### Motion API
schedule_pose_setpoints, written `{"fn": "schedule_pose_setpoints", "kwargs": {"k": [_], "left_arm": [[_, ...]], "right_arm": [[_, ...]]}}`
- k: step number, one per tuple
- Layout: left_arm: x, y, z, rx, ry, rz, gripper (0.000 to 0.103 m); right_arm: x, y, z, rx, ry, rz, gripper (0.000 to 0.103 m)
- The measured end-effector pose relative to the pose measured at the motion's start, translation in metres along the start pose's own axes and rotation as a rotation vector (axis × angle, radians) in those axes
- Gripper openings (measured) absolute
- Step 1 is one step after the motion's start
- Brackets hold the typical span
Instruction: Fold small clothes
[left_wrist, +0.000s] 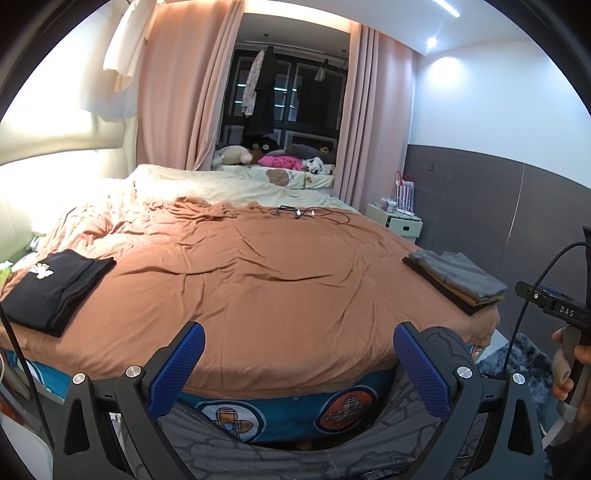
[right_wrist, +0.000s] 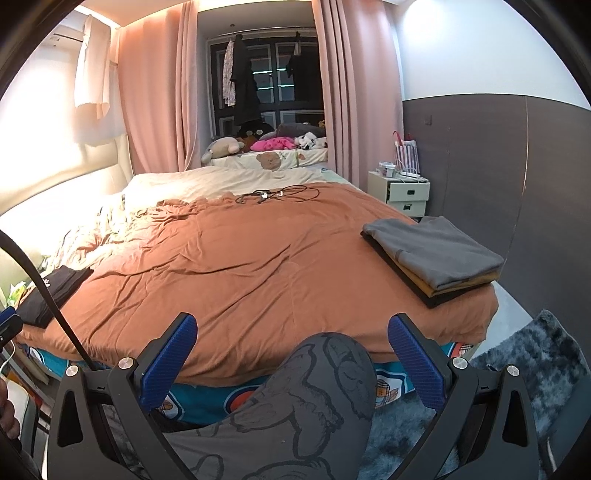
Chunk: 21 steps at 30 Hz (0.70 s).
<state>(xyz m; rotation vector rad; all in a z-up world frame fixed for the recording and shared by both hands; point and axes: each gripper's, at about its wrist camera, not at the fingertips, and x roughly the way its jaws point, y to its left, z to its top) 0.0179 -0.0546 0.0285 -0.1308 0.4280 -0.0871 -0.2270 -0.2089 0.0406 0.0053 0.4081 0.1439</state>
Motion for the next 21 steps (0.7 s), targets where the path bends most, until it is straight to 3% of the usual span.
{"fn": "schedule_pose_setpoints", "kwargs": {"k": [21], "left_arm": [[-0.0072,-0.0029,-0.0002,0.006,-0.011,-0.002,0.103]], "right_arm": [[-0.0038,-0.0088,-0.0008,0.003,-0.011,0.004,0.103]]}}
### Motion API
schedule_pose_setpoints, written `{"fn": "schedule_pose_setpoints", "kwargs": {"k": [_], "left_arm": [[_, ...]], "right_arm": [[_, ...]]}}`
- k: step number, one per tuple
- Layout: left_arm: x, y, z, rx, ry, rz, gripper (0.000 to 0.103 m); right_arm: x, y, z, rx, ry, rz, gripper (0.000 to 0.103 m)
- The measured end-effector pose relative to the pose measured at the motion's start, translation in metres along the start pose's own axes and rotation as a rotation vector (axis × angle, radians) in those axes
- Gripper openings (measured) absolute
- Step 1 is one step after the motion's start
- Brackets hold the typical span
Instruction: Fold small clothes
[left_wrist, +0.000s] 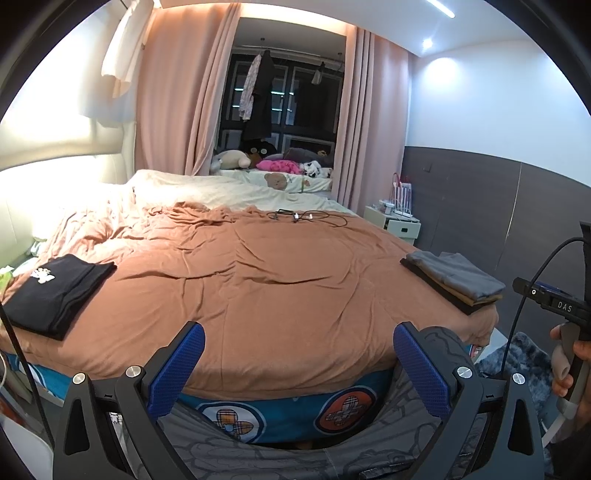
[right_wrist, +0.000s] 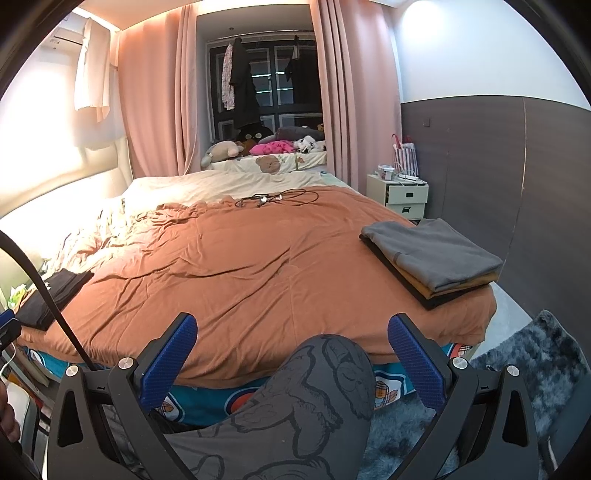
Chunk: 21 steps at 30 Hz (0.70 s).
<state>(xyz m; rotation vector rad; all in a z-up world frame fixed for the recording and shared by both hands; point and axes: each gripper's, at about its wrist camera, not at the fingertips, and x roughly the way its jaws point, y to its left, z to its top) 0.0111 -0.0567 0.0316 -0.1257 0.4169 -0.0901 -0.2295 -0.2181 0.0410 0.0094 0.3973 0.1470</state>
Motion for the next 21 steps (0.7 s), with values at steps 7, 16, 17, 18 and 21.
{"fn": "schedule_pose_setpoints", "kwargs": {"k": [7,16,17,18,21], "left_arm": [[-0.0032,0.0015,0.0020,-0.005,-0.004,0.005,0.102],[-0.0043,0.0022,0.0027,-0.003,-0.005,0.005,0.103],[-0.0043,0.0022,0.0024,-0.002,-0.005,0.006,0.103],[-0.0044,0.0025,0.0029,-0.002,-0.005,0.007,0.103],[-0.0051,0.0014,0.0028,-0.001,-0.006,0.006,0.103]], "right_arm": [[-0.0010,-0.0014,0.0005,0.000,-0.004,-0.003,0.103],[-0.0013,-0.0007,0.0002,-0.001,-0.005,-0.004,0.103],[-0.0012,-0.0005,0.0001,-0.001,-0.004,-0.003,0.103],[-0.0014,-0.0006,0.0002,-0.002,-0.003,-0.003,0.103],[-0.0015,-0.0004,-0.0001,-0.001,-0.004,-0.004,0.103]]}}
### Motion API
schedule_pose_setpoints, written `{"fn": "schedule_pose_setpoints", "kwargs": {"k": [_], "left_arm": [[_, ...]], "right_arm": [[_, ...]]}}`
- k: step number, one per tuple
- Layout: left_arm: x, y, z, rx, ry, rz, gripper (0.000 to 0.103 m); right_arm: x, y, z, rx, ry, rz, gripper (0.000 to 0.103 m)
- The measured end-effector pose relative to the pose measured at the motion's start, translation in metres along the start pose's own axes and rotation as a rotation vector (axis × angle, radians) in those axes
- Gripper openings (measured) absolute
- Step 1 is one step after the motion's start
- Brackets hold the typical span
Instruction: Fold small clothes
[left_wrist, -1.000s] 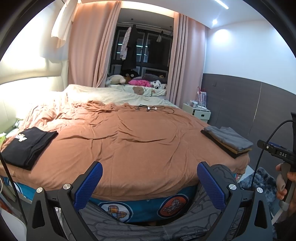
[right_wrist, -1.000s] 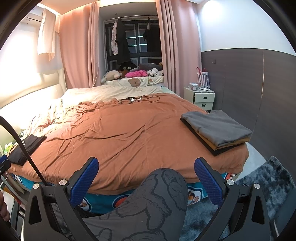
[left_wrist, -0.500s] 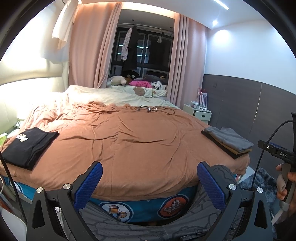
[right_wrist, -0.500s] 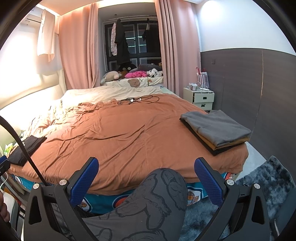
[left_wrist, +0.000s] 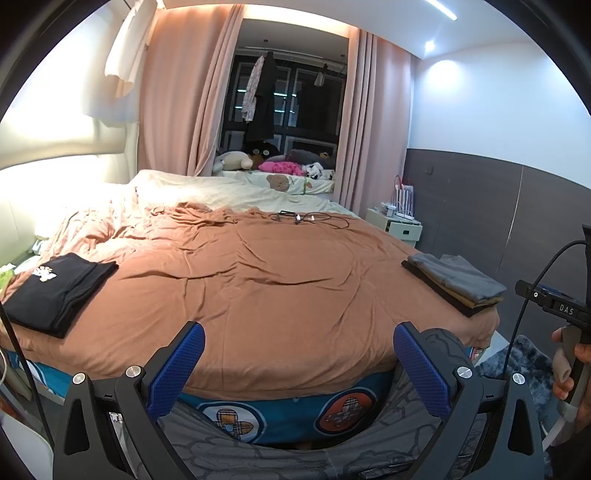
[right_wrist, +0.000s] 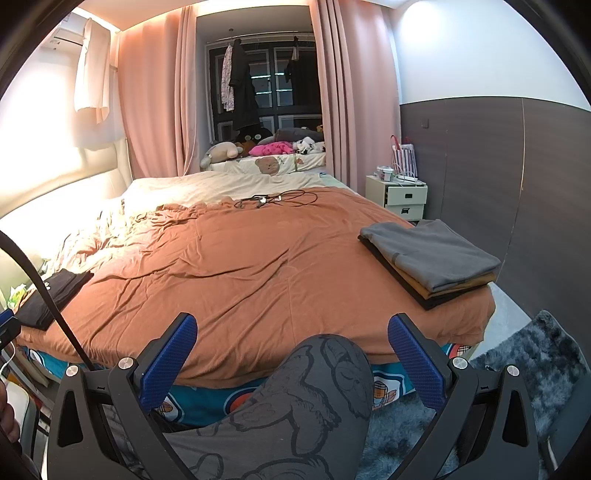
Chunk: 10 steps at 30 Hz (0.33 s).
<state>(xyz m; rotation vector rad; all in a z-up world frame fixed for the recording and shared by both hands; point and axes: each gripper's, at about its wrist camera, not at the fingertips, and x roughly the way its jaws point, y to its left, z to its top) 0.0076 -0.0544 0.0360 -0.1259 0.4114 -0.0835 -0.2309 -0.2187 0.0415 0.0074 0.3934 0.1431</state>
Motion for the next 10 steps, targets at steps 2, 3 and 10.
{"fn": "schedule_pose_setpoints", "kwargs": {"k": [2,3,10], "left_arm": [[-0.0001,-0.0003,-0.0002,0.000,0.000,0.000,0.103],[-0.0002,-0.0003,-0.0002,-0.001,-0.001,0.000,0.103],[-0.0098,-0.0002,0.0059,0.001,-0.030,0.008,0.103]], "right_arm": [[-0.0003,-0.0004,0.0002,0.000,0.001,-0.001,0.103],[-0.0007,-0.0011,0.0002,0.001,0.001,-0.002,0.103],[-0.0035,-0.0066,-0.0006,0.011,-0.006,0.002,0.103]]}}
